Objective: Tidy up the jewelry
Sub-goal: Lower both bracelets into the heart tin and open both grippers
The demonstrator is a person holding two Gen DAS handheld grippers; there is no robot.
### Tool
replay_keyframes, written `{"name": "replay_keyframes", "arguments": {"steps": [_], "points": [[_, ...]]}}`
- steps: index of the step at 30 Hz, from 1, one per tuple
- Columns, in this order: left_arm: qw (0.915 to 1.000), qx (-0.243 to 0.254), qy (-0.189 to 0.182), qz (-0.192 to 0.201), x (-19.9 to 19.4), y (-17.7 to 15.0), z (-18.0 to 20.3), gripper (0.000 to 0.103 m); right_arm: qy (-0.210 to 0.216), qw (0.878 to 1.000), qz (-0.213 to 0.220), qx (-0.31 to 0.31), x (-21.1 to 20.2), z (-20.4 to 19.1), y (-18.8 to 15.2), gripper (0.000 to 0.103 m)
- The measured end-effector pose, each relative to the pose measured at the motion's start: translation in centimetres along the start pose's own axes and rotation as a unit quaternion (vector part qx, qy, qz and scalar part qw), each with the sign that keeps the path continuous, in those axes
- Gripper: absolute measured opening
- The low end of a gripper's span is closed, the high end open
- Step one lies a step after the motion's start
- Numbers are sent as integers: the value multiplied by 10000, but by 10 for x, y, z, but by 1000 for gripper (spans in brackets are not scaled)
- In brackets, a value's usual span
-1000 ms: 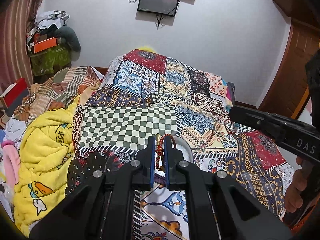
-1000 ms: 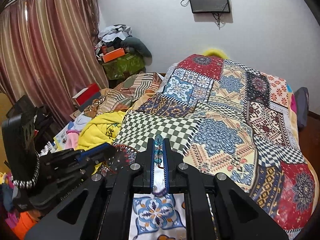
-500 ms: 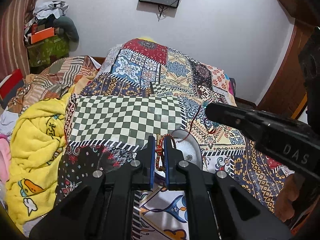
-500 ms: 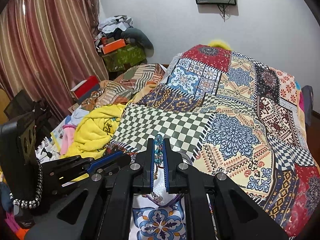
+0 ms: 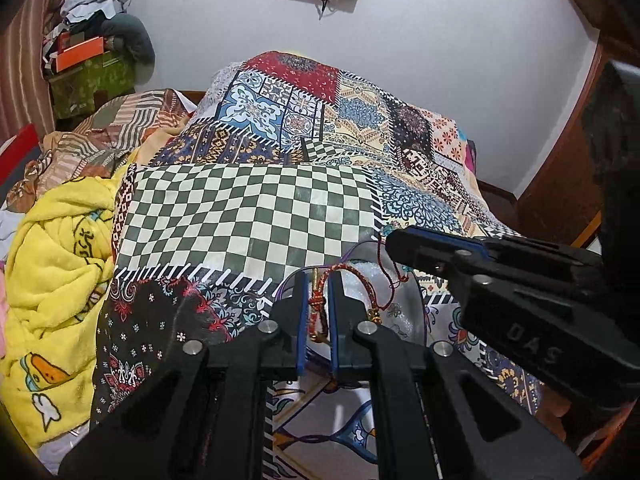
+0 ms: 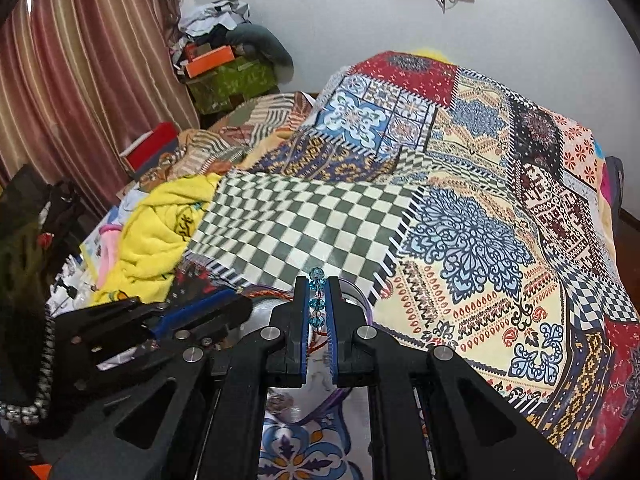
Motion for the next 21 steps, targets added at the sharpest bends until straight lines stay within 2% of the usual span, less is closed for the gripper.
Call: {"name": "replay_keyframes", "arguments": {"steps": [5, 10, 18, 21], "points": [[9999, 78, 114, -37, -1, -1, -2, 6, 80, 9998, -142, 124, 8, 7, -6, 7], [9999, 37, 110, -113, -3, -2, -4, 7, 46, 9998, -173, -20, 9, 2, -9, 7], [9998, -36, 209, -34, -21, 2, -10, 26, 126, 9995, -131, -277, 1, -8, -9, 7], [9997, -3, 263, 23, -29, 3, -11, 30, 140, 9993, -144, -313, -2, -10, -8, 15]]}}
Point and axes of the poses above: each gripper's, at about its wrist camera, not at the fingertips, and x roughly the way its jaws point, z to its right, y to its top, the point moved 6 cm from there along x, roughly the way its jaws point, and after that the axes turned 5 degrees about -x, right-handed, at the moved point
